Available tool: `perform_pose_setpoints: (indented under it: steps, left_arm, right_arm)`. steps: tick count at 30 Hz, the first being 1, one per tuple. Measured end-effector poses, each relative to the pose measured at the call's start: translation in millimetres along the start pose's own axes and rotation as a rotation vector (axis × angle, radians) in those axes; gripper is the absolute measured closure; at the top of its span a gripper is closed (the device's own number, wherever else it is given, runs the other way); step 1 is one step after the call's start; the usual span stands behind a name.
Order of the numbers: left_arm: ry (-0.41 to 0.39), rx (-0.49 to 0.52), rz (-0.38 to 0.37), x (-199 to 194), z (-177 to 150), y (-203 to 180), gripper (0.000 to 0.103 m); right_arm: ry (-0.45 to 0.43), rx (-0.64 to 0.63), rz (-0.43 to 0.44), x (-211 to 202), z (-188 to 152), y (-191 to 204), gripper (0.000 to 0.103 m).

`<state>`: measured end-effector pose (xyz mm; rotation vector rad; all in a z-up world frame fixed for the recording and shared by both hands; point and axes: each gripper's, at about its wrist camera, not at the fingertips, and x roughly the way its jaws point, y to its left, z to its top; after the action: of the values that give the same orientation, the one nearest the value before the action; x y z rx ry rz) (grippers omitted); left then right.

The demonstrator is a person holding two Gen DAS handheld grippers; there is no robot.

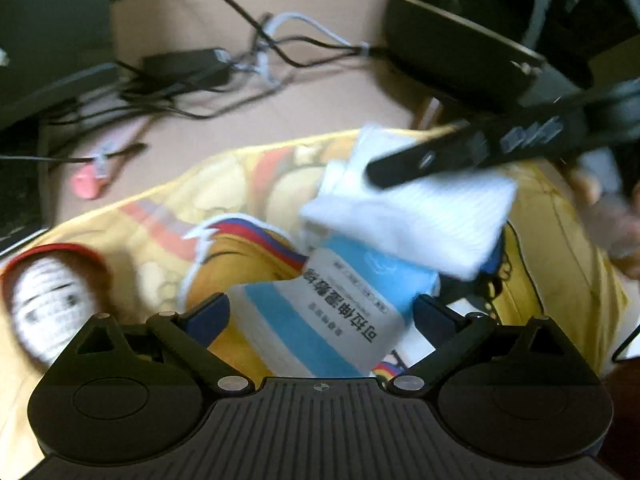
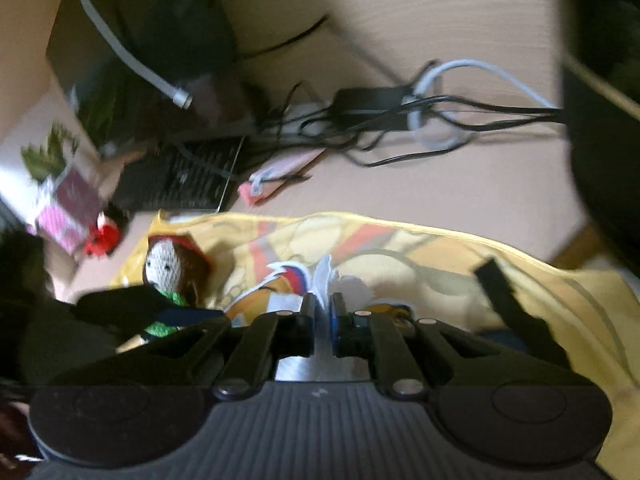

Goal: Clean container
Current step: 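Rub the tissue in the right tool over the blue-and-white wipe pack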

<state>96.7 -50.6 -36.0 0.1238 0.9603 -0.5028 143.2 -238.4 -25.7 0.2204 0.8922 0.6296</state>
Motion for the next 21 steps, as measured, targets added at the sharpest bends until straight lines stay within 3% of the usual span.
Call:
perform_pose_setpoints:
  steps: [5, 7, 9, 17, 19, 21]
  left_arm:
    - [0.035, 0.132, -0.013, 9, -5, -7, 0.002]
    - [0.045, 0.163, -0.017, 6, -9, -13, 0.002]
    - [0.051, 0.164, -0.028, 2, -12, -15, 0.002]
    - [0.049, 0.103, -0.037, -10, -23, -15, 0.002]
    - [0.047, 0.091, -0.031, -9, -23, -12, 0.002]
    - [0.049, 0.104, -0.029, -11, -22, -12, 0.002]
  right_arm:
    - [-0.031, -0.003, -0.048, -33, -20, -11, 0.094]
    - [0.0, -0.042, -0.081, -33, -31, -9, 0.085]
    - [0.041, -0.065, -0.102, -27, -42, -6, 0.073]
    - [0.098, -0.241, -0.117, -13, -52, 23, 0.07]
    - [0.113, -0.271, -0.075, -17, -52, 28, 0.05]
    - [0.144, -0.28, -0.034, -18, -54, 29, 0.048]
